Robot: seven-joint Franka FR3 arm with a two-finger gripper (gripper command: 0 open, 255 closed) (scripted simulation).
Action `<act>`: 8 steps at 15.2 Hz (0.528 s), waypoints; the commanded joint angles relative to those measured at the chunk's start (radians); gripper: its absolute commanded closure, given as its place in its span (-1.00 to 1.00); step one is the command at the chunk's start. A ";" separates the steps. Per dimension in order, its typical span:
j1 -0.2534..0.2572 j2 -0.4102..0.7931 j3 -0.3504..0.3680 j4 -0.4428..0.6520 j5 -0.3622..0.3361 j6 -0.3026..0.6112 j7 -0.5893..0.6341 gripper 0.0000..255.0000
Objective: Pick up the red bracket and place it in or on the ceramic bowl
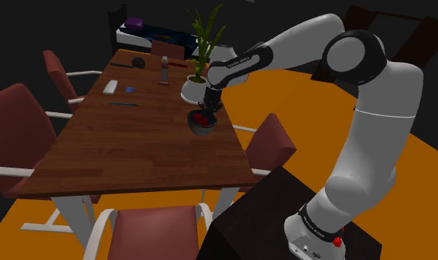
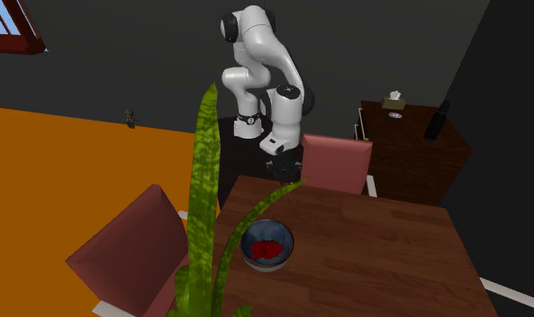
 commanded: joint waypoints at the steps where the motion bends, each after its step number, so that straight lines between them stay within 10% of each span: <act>1: 0.001 0.000 0.000 -0.001 0.000 0.000 0.000 -1.00; 8: -0.173 0.232 0.084 0.266 0.224 -0.057 -0.316 -1.00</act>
